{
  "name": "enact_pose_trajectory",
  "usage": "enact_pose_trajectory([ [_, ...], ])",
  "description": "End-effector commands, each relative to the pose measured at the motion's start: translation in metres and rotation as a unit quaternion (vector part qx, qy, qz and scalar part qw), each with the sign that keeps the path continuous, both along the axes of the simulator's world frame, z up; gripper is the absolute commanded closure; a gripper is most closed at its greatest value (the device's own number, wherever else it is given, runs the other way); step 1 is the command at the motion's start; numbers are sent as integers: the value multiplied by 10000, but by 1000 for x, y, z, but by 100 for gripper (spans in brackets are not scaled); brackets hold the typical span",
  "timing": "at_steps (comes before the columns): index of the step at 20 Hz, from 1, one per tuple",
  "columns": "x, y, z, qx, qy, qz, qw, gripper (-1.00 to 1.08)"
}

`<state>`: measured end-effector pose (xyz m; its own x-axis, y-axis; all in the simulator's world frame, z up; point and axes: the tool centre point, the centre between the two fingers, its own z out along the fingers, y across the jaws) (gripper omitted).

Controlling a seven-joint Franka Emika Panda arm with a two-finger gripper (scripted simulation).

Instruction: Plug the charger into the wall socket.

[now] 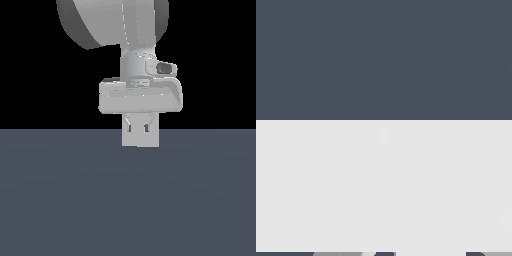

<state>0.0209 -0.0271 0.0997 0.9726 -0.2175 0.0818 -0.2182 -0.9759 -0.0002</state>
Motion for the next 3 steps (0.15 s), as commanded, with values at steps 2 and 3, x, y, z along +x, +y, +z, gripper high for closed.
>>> enact_pose_trajectory([
  [2,4,0,0,0,-1,1,10000,108],
  [3,4,0,0,0,-1,1,10000,108],
])
